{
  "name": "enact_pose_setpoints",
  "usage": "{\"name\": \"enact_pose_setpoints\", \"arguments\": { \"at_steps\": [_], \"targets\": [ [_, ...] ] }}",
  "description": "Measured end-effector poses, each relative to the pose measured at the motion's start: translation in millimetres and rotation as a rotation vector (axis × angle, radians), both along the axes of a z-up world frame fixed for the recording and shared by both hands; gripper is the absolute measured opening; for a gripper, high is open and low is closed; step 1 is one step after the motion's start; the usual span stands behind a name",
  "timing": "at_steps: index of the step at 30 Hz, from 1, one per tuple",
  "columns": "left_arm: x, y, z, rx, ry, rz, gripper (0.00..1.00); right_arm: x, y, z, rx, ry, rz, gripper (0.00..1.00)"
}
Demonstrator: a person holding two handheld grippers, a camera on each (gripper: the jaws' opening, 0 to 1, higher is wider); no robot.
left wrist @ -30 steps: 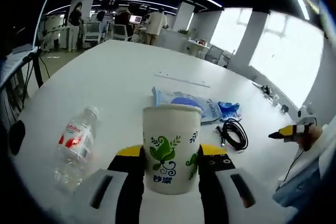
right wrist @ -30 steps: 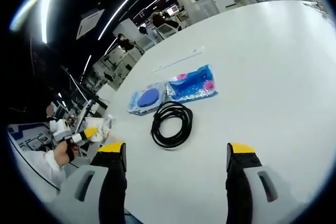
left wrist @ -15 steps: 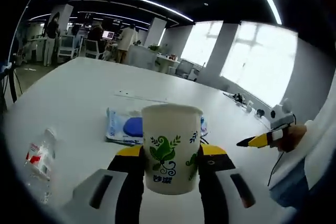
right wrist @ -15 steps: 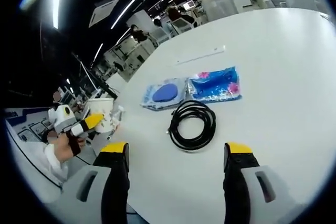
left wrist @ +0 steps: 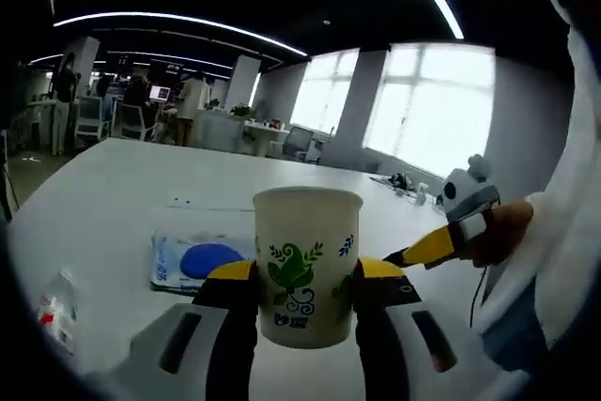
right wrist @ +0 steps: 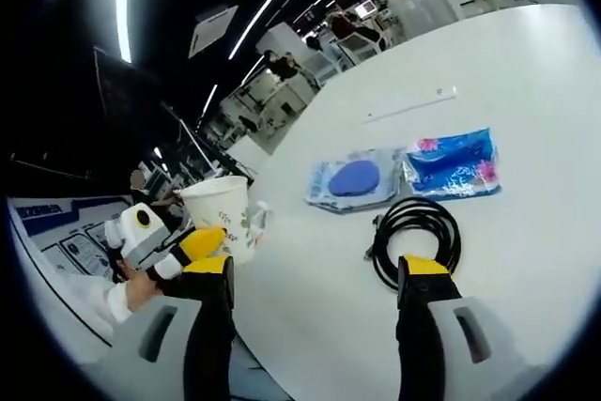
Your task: Arrange the tabletop items into an orderly group along one side of the table until the central work area is clear of visible clutter.
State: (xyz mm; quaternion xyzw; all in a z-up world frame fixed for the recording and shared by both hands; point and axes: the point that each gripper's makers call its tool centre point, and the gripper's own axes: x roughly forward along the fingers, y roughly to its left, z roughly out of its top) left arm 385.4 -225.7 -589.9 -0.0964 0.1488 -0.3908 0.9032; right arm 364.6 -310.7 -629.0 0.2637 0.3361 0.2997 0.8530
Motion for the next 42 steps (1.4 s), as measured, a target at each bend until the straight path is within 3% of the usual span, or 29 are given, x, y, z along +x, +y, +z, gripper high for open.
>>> {"name": "enact_pose_setpoints", "arguments": {
  "at_steps": [10, 15, 20, 24, 31, 42],
  "targets": [
    [-1.9, -9.8, 3.4, 0.001, -0.026, -0.012, 0.39, 7.0, 21.0, 21.1, 0.085, -0.007, 0.037, 0.69],
    [-8.3, -20.0, 0.7, 0.036, -0.041, -0.051, 0.39, 9.2, 37.2, 34.5, 0.146, -0.011, 0.064, 0.68],
    [-10.7, -26.4, 5.6, 0.039, -0.058, -0.070, 0.40, 4.0, 49.5, 34.1, 0.113, -0.027, 0.115, 0.66],
    [-13.3, -34.4, 6.1, 0.036, -0.059, -0.086, 0.40, 0.0, 57.2, 34.4, 0.131, -0.017, 0.140, 0.63],
    [-20.5, -44.2, 2.0, 0.049, -0.050, -0.116, 0.41, -1.2, 62.1, 40.2, 0.145, -0.040, 0.167, 0.43],
    [-22.8, -43.3, -9.9, 0.141, -0.030, -0.165, 0.43, -2.8, 59.2, 33.1, 0.021, -0.106, 0.214, 0.39]
  ]
}}
